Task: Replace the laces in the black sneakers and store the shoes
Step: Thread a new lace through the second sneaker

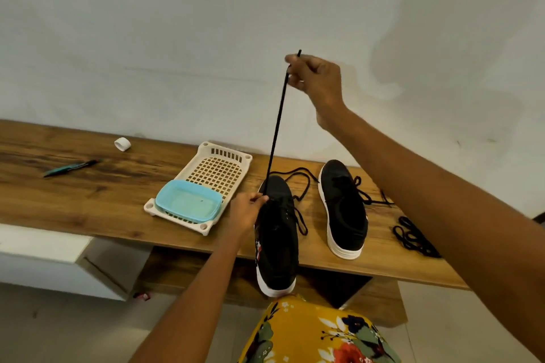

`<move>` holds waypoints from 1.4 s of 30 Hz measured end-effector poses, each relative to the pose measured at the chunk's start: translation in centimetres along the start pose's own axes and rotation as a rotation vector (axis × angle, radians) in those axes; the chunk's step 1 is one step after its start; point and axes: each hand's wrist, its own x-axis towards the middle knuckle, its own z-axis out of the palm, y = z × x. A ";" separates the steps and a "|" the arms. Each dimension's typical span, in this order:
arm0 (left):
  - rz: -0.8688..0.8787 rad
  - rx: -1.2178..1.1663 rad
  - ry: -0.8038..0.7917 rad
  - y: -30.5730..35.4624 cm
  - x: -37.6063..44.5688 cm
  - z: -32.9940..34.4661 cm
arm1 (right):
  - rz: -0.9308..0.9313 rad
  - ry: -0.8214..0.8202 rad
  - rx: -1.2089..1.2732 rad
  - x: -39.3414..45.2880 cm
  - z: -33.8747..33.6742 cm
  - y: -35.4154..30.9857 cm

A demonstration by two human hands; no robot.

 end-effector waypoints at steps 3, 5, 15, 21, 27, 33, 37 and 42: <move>0.062 -0.002 0.203 2.4 0.1 -0.7 | 0.017 -0.079 -0.304 -0.8 -1.6 1.1; 0.099 -0.068 0.300 4.9 0.4 -1.8 | 0.139 -0.225 -0.561 -3.2 -2.1 3.8; 0.223 -0.583 0.345 13.8 1.4 -5.8 | 0.330 -0.294 -0.605 -8.4 1.5 8.8; 0.222 -0.601 0.576 13.1 1.1 -7.6 | 0.295 -0.208 -0.486 -7.3 2.0 7.1; 0.283 0.023 0.483 9.9 0.2 -7.4 | 0.330 -0.246 -0.555 -9.1 1.2 8.1; 0.165 0.494 0.111 4.2 -0.7 -4.8 | 0.398 -0.187 -0.486 -11.1 0.8 9.7; 0.244 0.457 -0.008 2.6 -0.8 -3.4 | 0.420 -0.173 -0.465 -11.7 0.8 11.2; 0.242 -0.002 0.018 3.2 -1.4 -2.5 | 0.439 -0.168 -0.509 -12.3 0.8 12.4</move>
